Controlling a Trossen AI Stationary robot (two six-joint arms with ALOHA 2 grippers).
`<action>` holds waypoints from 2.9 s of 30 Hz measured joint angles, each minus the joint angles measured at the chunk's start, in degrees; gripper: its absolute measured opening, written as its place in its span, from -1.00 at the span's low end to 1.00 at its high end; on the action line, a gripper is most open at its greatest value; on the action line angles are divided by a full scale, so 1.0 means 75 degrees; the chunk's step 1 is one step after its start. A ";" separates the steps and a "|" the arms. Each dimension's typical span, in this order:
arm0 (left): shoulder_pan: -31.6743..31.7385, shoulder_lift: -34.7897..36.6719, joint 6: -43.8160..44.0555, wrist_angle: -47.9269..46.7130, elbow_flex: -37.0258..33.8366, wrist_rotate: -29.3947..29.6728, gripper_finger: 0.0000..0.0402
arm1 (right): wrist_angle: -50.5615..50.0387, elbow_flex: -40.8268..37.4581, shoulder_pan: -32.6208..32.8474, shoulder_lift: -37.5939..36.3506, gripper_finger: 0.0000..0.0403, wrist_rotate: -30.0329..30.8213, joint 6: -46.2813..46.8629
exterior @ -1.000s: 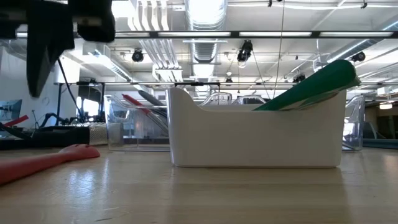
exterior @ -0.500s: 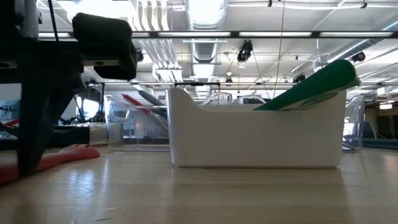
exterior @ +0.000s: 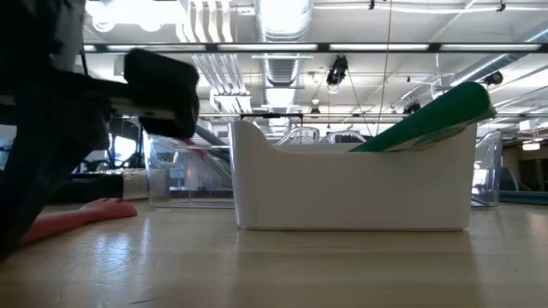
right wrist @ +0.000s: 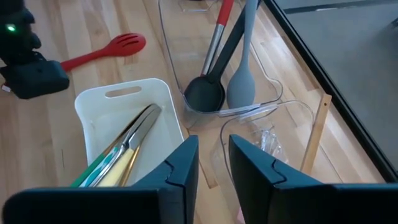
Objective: Pick & Place Kitchen Items
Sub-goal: Put the red serving spoon into the left transparent bin
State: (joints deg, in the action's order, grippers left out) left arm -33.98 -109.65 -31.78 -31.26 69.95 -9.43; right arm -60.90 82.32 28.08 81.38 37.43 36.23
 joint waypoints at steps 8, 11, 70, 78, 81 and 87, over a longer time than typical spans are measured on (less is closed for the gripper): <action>0.0500 -0.0075 0.0053 -0.0018 -0.0064 -0.0741 -0.51 | 0.0029 -0.0006 0.0000 0.0006 -0.56 -0.0003 0.0000; 0.0507 0.0010 0.0253 -0.0129 -0.0063 -0.0676 -0.51 | 0.0030 -0.0006 0.0000 0.0006 -0.59 -0.0003 0.0000; 0.7739 0.6477 0.5064 1.2690 -0.5003 -0.2983 -0.51 | 0.0345 -0.0006 0.0003 0.0012 -0.62 -0.0024 -0.0024; 0.8109 0.5328 0.6772 1.4705 -0.6056 -0.1491 -0.51 | 0.0379 -0.0006 -0.0003 0.0012 -0.55 0.0029 -0.0084; 0.8038 0.4868 0.7525 1.5650 -0.6143 -0.0398 -0.51 | 0.0382 -0.0007 -0.0003 0.0012 -0.55 0.0074 -0.0103; 0.7806 0.4174 0.8686 1.6030 -0.6172 0.1592 -0.51 | 0.0385 -0.0015 0.0000 0.0012 -0.60 0.0090 -0.0114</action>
State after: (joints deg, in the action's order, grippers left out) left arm 24.56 -78.35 33.37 88.96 23.66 2.51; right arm -58.02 82.21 28.08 81.47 38.11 35.38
